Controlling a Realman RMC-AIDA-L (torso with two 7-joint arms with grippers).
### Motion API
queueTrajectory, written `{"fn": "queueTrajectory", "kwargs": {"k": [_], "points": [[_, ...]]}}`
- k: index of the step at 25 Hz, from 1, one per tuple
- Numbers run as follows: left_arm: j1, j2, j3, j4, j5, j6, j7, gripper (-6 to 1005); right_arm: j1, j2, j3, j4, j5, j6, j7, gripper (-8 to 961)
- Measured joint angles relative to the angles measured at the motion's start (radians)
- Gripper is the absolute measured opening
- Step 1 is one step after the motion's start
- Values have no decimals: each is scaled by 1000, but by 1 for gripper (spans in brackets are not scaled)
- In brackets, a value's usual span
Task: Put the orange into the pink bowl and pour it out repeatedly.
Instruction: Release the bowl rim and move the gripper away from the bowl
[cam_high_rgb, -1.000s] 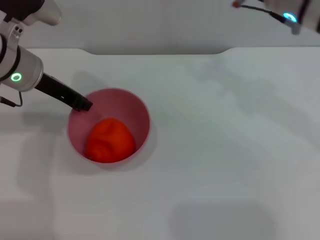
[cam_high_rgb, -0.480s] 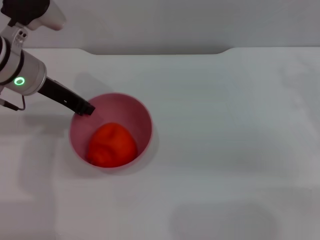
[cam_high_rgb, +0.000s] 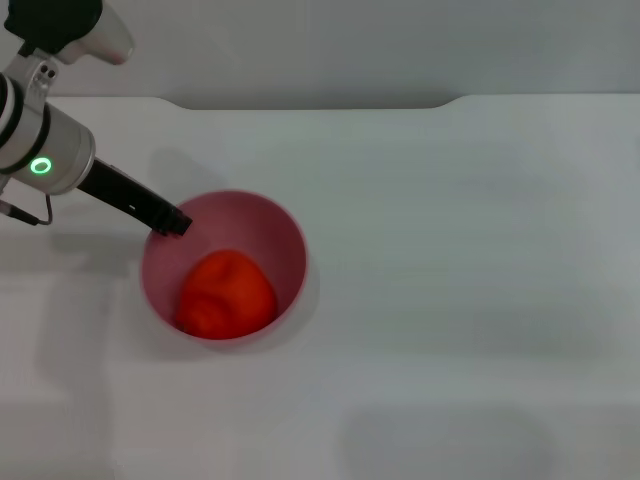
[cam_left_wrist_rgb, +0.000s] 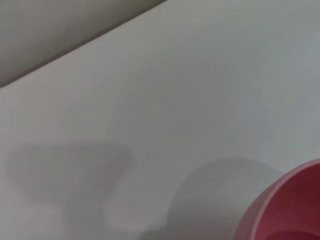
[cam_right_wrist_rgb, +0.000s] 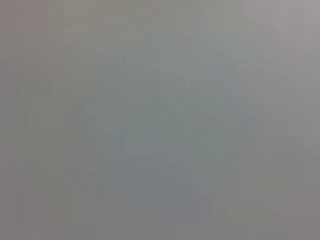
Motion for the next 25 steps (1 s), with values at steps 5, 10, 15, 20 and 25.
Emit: {"fn": "queueTrajectory", "kwargs": {"k": [5,10,15,20,25], "points": [[3,0,0,0,0,7,-3,40,2,0,11,14,2,4,-1,514],[3,-3,0,0,0,6,-3,40,2,0,7,14,3,4,-1,514],[3,-10,0,0,0,8,-6,40,2,0,3,15,2,6,-2,514],[1,-18,0,-24,0,6,-5,40,6,0,1,15,-5,7,-2,514],[1,-25,11,-39,0,1,-3,40,9,0,-5,14,-5,7,-2,514]]}}
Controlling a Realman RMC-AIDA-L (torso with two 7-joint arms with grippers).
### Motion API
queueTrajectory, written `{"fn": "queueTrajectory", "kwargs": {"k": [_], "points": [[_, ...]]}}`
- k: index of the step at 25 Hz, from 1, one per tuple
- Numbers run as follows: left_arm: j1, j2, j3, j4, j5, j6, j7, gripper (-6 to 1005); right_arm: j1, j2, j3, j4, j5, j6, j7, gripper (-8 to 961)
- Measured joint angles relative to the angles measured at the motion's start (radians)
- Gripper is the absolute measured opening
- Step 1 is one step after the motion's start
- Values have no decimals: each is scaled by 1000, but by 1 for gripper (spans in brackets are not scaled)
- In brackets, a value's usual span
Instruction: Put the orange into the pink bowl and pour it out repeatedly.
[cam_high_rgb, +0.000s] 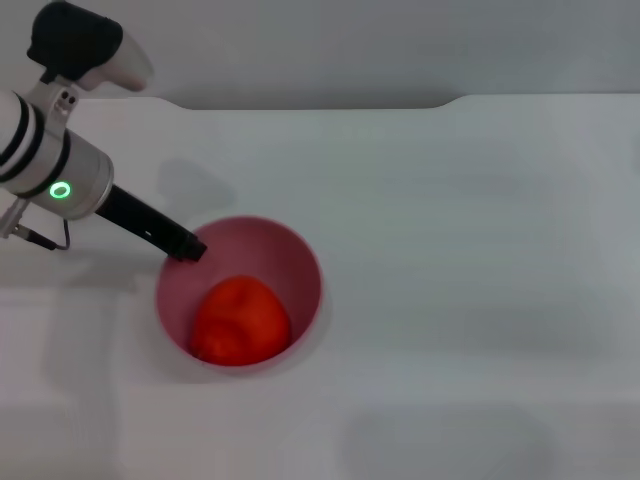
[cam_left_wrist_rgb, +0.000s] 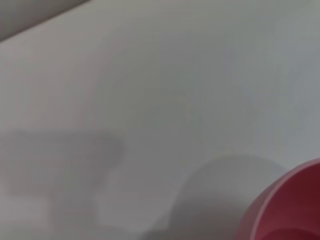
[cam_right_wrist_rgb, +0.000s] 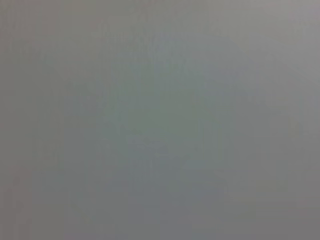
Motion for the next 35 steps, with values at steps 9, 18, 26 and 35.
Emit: {"fn": "queueTrajectory", "kwargs": {"k": [9,18,26,35], "points": [[-4,-9,19,-26,0,-4,-2,41,10,0,-19,0,-2,0,0,514],[-9,-6,73,-35,6,-11,-29,40,9,0,-20,-3,-3,0,4,514],[-10,-13,69,-19,7,-10,-44,162,17,0,-20,-1,-3,6,5,514],[-14,-19,51,79,-4,54,-46,396,18,0,-20,2,-3,8,5,514]]}}
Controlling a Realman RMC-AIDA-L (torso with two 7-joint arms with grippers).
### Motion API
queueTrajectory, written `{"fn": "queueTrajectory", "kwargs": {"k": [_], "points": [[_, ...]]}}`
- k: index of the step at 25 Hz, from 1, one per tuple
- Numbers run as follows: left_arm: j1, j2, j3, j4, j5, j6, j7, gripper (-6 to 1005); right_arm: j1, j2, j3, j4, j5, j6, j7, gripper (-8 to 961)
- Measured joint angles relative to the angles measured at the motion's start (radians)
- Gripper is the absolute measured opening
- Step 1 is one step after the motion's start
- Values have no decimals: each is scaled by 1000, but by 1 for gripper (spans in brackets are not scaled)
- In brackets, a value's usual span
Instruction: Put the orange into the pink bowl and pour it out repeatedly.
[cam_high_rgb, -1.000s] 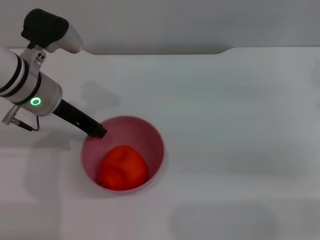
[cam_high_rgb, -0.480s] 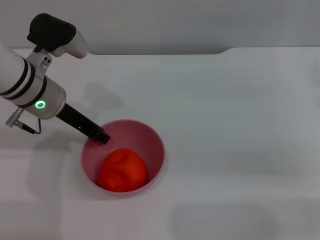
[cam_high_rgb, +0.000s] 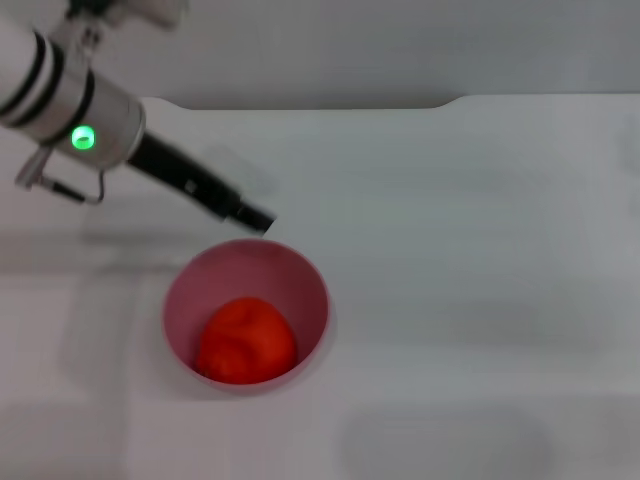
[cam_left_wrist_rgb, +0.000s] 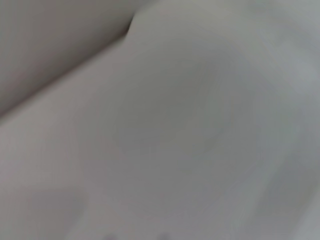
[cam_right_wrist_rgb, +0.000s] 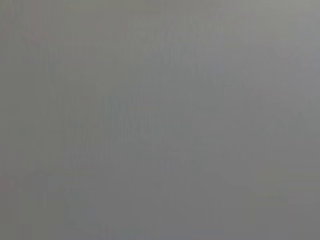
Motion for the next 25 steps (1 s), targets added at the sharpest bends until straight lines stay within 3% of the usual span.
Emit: {"fn": "queueTrajectory", "kwargs": {"k": [1,2,4,5,7,9,10,13,15,17,19,22,24,25], "points": [[-3,-2,-13,72,-23,50,-1,431,0,0,0,0,0,0,1,514],[-3,-3,-70,192,-160,102,37,490,0,0,-1,0,0,0,2,514],[-3,-3,-70,192,-160,102,37,607,0,0,-6,0,0,0,3,514],[1,-3,-110,209,-225,96,74,666,0,0,-9,0,0,0,4,514],[40,-6,-212,162,-484,-2,265,768,3,0,-18,2,0,0,4,514],[52,-7,-224,142,-544,-31,309,765,6,0,-23,5,0,1,4,514],[89,-7,-239,76,-729,-112,457,763,8,0,-25,7,0,4,4,514],[143,-9,-242,-18,-983,-194,673,758,16,0,-35,9,0,19,3,514],[199,-17,-225,-94,-1213,-256,913,758,21,0,-49,10,0,35,4,514],[216,-20,-212,-119,-1279,-276,990,758,23,0,-59,11,0,50,1,514],[277,-23,-158,-220,-1536,-346,1257,758,25,0,-62,18,2,67,-1,514],[331,-24,-133,-328,-1756,-361,1479,757,27,0,-56,40,8,76,-2,514],[345,-24,-129,-358,-1817,-358,1539,757,28,0,-49,56,10,76,-2,514],[377,-25,-118,-423,-1947,-342,1676,757,29,0,-45,63,11,76,-2,514]]}}
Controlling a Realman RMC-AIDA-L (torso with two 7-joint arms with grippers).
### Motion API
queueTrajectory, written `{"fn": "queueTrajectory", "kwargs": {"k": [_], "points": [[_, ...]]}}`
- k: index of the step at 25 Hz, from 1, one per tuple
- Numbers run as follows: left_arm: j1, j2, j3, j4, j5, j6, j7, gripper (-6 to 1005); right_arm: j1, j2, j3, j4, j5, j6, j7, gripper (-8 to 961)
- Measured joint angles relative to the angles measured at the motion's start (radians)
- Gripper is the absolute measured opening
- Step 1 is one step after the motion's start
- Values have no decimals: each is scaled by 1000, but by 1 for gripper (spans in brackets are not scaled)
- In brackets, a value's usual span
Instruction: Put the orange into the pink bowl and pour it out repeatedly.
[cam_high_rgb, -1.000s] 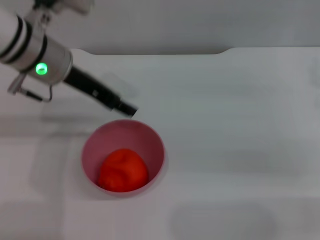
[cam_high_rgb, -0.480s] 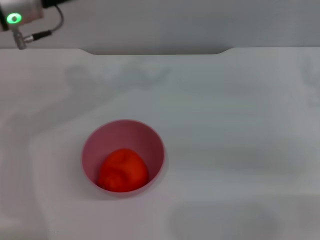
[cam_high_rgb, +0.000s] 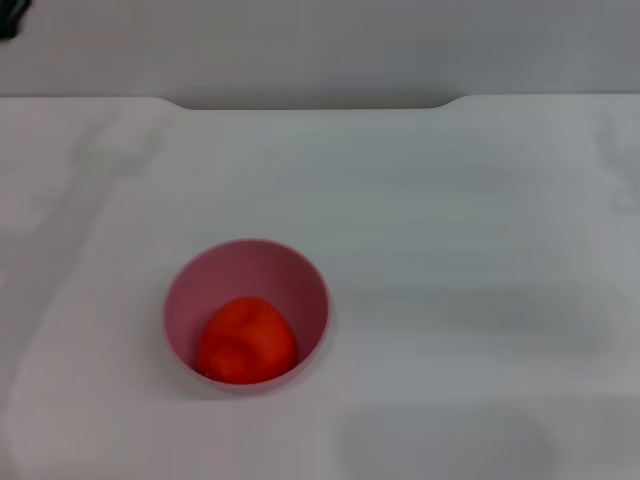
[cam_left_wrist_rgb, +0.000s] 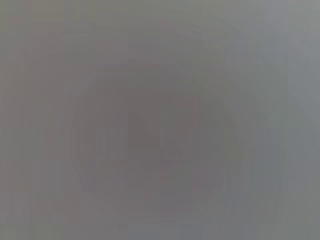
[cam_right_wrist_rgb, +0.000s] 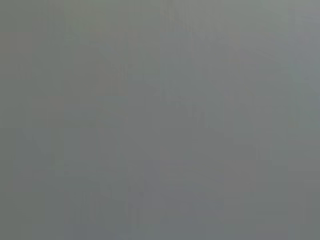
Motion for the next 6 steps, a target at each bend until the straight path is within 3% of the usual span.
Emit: {"fn": "queueTrajectory", "kwargs": {"k": [1,5,6], "points": [[29,0,11,-51,-90,20,109,757,0,0,6,7,0,0,0,514],[47,0,15,-80,-137,33,164,757,2,-2,31,22,0,2,-2,514],[79,1,16,-152,-210,70,245,757,2,-3,37,23,0,2,-2,514]]}}
